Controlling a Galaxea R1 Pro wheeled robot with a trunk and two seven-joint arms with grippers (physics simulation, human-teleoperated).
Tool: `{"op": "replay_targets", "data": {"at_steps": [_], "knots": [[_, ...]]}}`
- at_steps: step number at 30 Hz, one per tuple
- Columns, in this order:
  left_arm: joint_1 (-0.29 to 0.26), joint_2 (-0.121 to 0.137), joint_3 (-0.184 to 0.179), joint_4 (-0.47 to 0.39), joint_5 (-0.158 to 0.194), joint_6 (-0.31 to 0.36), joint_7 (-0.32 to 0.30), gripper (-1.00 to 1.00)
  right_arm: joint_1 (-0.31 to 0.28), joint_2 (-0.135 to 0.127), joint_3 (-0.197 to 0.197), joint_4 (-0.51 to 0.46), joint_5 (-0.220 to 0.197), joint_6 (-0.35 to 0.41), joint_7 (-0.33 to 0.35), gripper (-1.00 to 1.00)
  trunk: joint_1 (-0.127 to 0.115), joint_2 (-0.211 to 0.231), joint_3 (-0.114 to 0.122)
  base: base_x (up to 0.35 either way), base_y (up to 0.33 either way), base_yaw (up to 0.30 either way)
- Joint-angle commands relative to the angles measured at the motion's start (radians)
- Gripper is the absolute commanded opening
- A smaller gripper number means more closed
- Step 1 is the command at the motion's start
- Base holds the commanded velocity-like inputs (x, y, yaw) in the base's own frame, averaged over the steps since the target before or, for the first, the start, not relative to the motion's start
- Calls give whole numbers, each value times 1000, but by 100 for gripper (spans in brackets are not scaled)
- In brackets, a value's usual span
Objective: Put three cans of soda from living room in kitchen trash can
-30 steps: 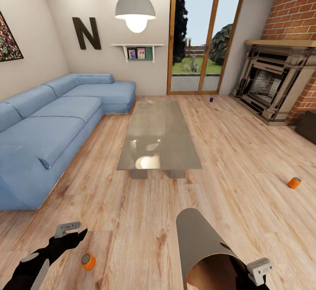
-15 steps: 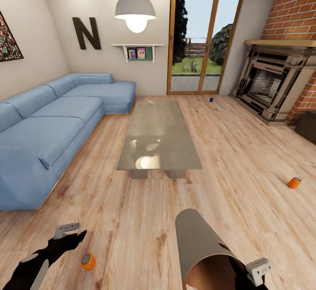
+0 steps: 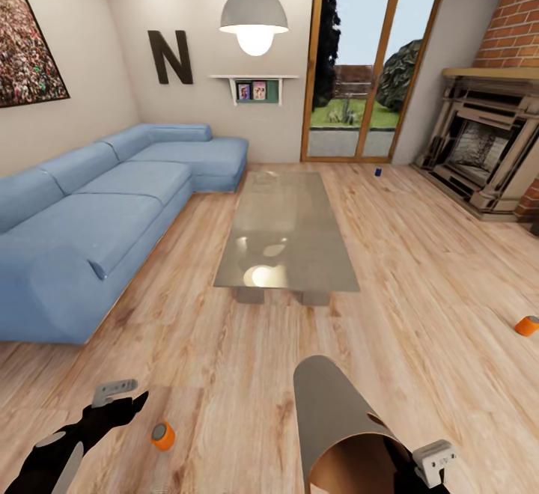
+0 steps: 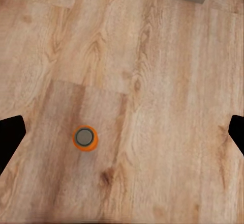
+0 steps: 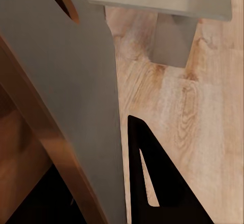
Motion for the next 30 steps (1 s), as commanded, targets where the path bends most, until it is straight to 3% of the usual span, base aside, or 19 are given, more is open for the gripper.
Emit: {"op": "replay_targets", "data": {"at_steps": [1, 8, 18, 30], "knots": [[0, 0, 0, 0, 0, 0, 0, 100, 0, 0, 0, -2, -9, 1, 6, -100, 0, 0, 0, 0, 0, 244], [0, 0, 0, 4, 0, -1, 1, 100, 0, 1, -2, -2, -9, 1, 7, -100, 0, 0, 0, 43, 0, 130], [0, 0, 1, 35, 1, -2, 2, 100, 0, 2, -3, -2, -10, 1, 7, -100, 0, 0, 0, 227, 94, 6], [0, -1, 1, 37, 0, -2, 3, 100, 0, 1, -3, -1, -11, 1, 7, -100, 0, 0, 0, 22, 8, 0]]}}
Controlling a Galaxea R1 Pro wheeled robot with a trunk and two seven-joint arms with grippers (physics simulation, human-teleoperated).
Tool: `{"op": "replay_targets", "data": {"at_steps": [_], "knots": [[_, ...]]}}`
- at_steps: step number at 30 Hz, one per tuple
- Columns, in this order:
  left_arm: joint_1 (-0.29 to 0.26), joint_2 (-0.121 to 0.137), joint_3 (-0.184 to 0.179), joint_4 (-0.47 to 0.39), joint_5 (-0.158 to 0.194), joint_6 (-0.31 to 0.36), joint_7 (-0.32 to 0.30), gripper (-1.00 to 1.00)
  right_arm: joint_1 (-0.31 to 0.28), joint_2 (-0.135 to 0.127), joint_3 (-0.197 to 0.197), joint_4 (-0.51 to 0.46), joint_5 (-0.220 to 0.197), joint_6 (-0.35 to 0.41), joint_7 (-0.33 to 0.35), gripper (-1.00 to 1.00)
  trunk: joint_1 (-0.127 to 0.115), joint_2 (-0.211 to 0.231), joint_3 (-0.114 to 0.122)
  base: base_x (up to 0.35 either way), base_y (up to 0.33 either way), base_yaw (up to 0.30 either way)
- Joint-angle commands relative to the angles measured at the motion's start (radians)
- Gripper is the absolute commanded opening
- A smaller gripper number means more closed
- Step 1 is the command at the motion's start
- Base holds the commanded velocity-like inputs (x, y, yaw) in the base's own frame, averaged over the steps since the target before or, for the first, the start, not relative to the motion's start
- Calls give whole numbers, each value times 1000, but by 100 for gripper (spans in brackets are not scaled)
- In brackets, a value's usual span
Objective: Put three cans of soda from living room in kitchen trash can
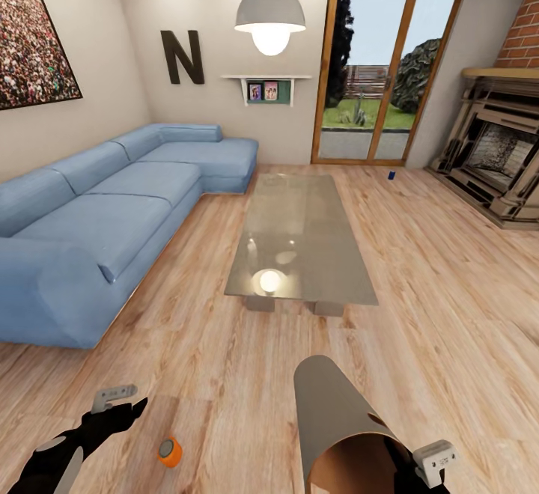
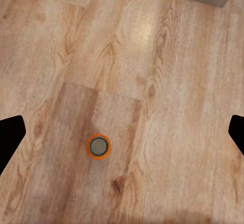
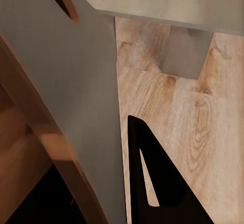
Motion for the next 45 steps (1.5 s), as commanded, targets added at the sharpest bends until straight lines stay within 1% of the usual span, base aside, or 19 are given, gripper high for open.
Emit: {"op": "replay_targets", "data": {"at_steps": [1, 5, 7, 9, 10, 11, 12, 15, 19, 21, 23, 24, 26, 30, 31, 33, 35, 38, 45], "knots": [[0, 0, 0, 0, 0, 0, 0, 100, 0, 0, 0, -2, -10, 1, 6, -100, 0, 0, 0, 0, 0, 0], [0, 0, 0, 0, 1, -1, 0, 100, -1, -1, -4, -2, -12, 6, 6, -100, 0, 0, 0, 0, 0, 0], [0, 0, 0, 0, 1, -1, 0, 100, -2, -1, -3, -16, -13, 46, 6, -100, 0, 0, 0, 0, 0, 0], [0, -1, 1, 0, 0, -1, 0, 100, -6, -1, -3, -46, -13, 107, 6, -100, 0, 0, 0, 0, 0, 0], [0, -1, 1, 0, 0, -1, 0, 100, -9, -2, -4, -70, -14, 158, 6, -100, 0, 0, 0, 0, 0, 0], [0, -1, 0, 0, 0, -1, 0, 100, -11, -3, -4, -83, -14, 184, 6, -100, 0, 0, 0, 0, 0, 0], [0, -1, 1, 0, 0, -2, 0, 100, -13, -6, -4, -110, -15, 233, 7, -100, 0, 0, 0, 0, 0, 0], [0, -1, 1, 0, 0, -2, 0, 100, -18, -8, -4, -140, -15, 290, 7, -100, 0, 0, 0, 0, 0, 0], [0, -1, 1, 3, 0, -5, 2, 100, -44, -9, -3, -163, -11, 336, 7, -100, 0, 0, 0, 0, 0, 0], [0, -1, 1, 4, 0, -7, 2, 100, -68, -8, -3, -171, -10, 357, 7, -100, 0, 0, 0, 0, 0, 0], [0, -1, 1, 4, 0, -8, 5, 100, -100, -7, -2, -185, -9, 407, 8, -100, 0, 0, 0, 0, 0, 0], [-1, -1, 2, 4, 0, -9, 9, 100, -135, -7, -1, -210, -9, 477, 8, -100, 0, 0, 0, 0, 0, 0], [0, -1, 2, 5, 0, -9, 12, 100, -179, -8, 0, -263, -9, 574, 9, -100, 0, 0, 0, 0, 0, 0], [-1, -1, 2, 5, 0, -9, 13, 100, -232, -9, 0, -322, -10, 689, 11, -100, 0, 0, 0, 0, 0, 0], [-1, -1, 2, 5, 0, -9, 14, 100, -260, -10, 0, -346, -10, 745, 14, -100, 0, 0, 0, 0, 0, 0], [-1, -1, 2, 5, 0, -10, 14, 100, -288, -12, 0, -362, -11, 790, 16, -100, 0, 0, 0, 0, 0, 0], [-1, -1, 2, 5, 0, -11, 15, 100, -354, -15, -9, -381, -19, 857, 20, -100, 0, 0, 0, 0, 0, 0], [-1, -1, 2, 5, 1, -11, 16, 100, -377, -16, -9, -383, -18, 871, 15, -100, 0, 0, 0, 0, 0, 0], [-1, -1, 3, 4, 1, -11, 16, 100, -393, -6, 8, -383, -4, 878, 7, -100, 0, 0, 0, 0, 0, 0]]}}
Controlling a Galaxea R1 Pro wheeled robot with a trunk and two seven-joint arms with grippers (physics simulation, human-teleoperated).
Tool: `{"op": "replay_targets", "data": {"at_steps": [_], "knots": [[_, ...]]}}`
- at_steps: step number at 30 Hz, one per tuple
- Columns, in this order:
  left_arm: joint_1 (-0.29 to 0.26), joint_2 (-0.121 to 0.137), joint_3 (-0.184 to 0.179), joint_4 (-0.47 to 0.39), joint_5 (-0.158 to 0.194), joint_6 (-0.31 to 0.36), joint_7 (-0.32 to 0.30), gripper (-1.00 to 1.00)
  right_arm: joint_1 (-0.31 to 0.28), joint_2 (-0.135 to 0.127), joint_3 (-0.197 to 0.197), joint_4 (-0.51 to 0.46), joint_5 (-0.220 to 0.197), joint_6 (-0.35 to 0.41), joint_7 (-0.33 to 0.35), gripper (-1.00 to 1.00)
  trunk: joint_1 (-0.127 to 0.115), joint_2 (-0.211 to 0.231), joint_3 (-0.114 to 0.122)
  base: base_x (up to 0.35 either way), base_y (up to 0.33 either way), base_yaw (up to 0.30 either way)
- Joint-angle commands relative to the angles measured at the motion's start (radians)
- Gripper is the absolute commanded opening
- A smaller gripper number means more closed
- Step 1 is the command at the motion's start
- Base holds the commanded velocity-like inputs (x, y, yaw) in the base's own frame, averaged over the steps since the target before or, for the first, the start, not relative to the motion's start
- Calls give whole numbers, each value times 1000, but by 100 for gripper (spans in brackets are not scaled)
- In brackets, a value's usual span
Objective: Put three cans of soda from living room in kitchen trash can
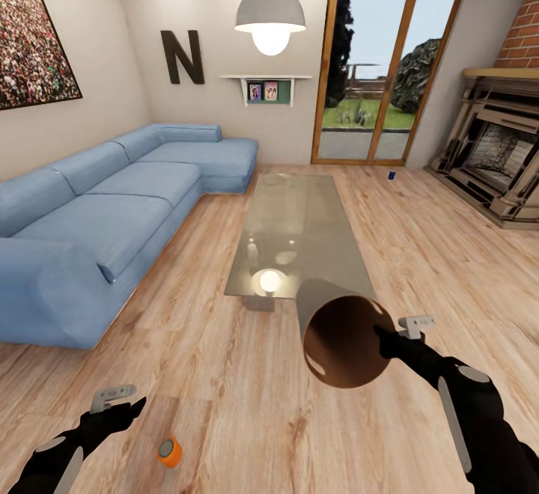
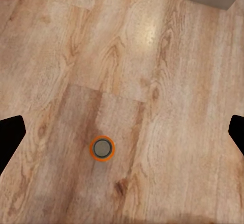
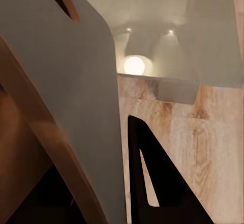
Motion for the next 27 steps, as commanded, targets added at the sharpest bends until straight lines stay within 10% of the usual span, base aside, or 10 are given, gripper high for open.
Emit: {"op": "replay_targets", "data": {"at_steps": [1, 17, 27], "knots": [[0, 0, 0, 0, 0, 0, 0, 100, -1, 0, 1, -3, -15, 2, 5, -100, 0, 0, 0, 0, 0, 0], [0, 0, 0, 1, -1, -24, 0, 100, -2, 5, 8, -46, -21, 9, 4, -100, 0, 0, -2, 0, 0, 7], [0, 0, -1, 26, -1, -52, 57, 100, -112, -3, 42, -92, -11, 278, 4, -100, 0, 0, -14, 0, 0, 118]]}}
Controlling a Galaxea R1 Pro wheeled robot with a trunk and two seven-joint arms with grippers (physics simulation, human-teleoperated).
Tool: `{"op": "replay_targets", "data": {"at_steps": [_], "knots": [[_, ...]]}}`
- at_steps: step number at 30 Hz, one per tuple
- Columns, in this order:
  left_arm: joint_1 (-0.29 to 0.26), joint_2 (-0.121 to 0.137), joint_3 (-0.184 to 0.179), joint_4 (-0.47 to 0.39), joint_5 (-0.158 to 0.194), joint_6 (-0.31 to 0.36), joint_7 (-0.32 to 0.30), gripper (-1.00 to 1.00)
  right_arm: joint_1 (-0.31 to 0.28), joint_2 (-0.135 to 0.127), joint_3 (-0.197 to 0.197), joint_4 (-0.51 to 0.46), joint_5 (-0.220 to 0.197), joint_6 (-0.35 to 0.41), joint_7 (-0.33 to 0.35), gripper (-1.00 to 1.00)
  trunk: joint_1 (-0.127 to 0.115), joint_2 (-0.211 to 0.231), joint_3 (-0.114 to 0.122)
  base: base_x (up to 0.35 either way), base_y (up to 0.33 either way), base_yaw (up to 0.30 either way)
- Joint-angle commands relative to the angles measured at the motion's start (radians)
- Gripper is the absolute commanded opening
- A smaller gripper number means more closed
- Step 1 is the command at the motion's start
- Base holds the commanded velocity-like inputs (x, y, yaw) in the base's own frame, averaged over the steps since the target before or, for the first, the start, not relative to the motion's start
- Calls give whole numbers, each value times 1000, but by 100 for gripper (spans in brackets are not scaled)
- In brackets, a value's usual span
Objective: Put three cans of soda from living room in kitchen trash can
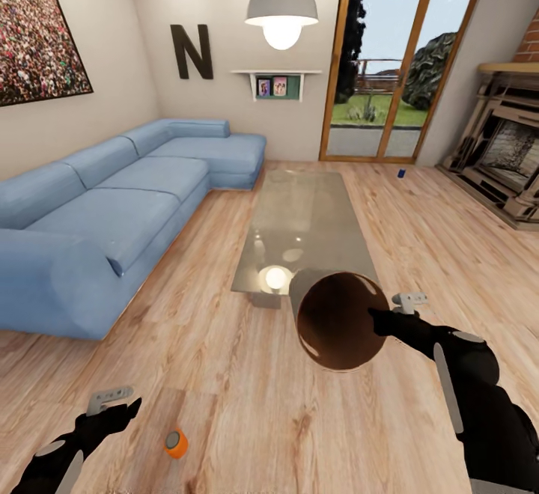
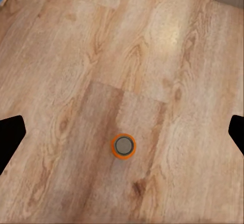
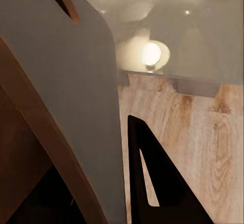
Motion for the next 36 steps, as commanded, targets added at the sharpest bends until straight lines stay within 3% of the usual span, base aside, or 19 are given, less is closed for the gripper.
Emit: {"op": "replay_targets", "data": {"at_steps": [1, 8, 12, 21, 25, 29, 32, 36], "knots": [[0, 0, 0, 0, 0, -1, 2, 100, -2, -1, -1, -5, -10, 1, 3, -100, 0, 0, -1, 0, 0, 119], [0, -4, -1, 2, -1, -2, 5, 100, -11, -53, -25, -9, -13, -2, 7, -100, 0, 0, -11, 0, 0, 119], [0, -6, -3, 3, -2, -2, 5, 100, -14, -63, -52, -9, -17, -3, 16, -100, 0, 0, -17, 0, 0, 119], [-1, -10, -4, 48, -1, -3, 5, 100, -17, -93, -59, -10, -23, -5, 22, -100, 0, 0, -30, 58, 0, 122], [-1, -17, -4, 60, 0, -3, 4, 100, -17, -119, -87, -10, -24, -10, 122, -100, 0, 0, -35, 98, 0, 152], [-1, -19, -5, 65, -1, -7, 3, 100, -17, -153, -152, -10, -25, -16, 228, -100, 0, 0, -40, 117, 0, 167], [-1, -20, -5, 66, -1, -7, 2, 100, -16, -157, -159, -10, -25, -30, 240, -100, 0, 0, -43, 139, 0, 156], [-1, -20, -5, 66, -1, -8, 2, 100, -12, -153, -166, -10, -25, -142, 253, -100, 0, 0, -45, 146, 0, 67]]}}
